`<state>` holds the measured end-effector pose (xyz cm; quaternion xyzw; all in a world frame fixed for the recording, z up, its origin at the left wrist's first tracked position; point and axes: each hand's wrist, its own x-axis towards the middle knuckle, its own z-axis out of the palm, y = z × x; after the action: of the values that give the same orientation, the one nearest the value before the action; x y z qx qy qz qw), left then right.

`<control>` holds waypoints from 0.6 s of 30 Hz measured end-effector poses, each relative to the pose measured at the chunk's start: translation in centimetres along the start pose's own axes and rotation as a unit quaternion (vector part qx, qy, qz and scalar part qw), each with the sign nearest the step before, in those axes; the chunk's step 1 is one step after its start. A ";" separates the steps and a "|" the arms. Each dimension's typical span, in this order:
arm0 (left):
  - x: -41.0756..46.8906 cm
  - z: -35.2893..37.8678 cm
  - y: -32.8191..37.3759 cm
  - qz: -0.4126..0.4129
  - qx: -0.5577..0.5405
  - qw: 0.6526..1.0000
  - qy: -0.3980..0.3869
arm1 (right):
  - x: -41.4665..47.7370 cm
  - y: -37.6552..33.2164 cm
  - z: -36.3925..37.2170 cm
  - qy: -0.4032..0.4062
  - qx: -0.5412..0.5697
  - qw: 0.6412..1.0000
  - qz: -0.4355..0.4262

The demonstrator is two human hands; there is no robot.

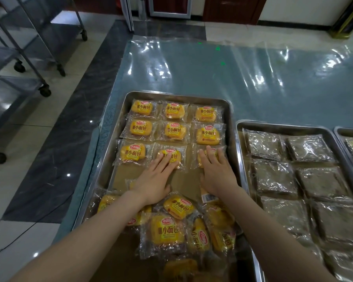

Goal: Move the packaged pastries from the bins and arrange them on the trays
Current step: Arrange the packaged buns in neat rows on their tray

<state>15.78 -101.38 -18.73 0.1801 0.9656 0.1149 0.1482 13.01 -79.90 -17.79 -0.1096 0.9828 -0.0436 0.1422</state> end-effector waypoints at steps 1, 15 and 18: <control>0.0 0.0 0.0 0.001 0.004 1.000 0.000 | -0.1 0.0 0.1 0.005 -0.002 1.000 -0.002; -1.6 -1.5 0.3 0.015 -0.027 0.997 0.067 | -4.9 0.7 -2.2 0.118 0.100 0.987 0.047; -4.0 -1.0 0.3 -0.031 -0.079 0.991 0.108 | -7.1 0.7 -1.3 0.065 0.099 0.990 0.073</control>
<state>19.10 -102.82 -16.72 0.1246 0.9690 0.2046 0.0598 19.07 -77.52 -14.68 -0.0203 0.9861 -0.1373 0.0914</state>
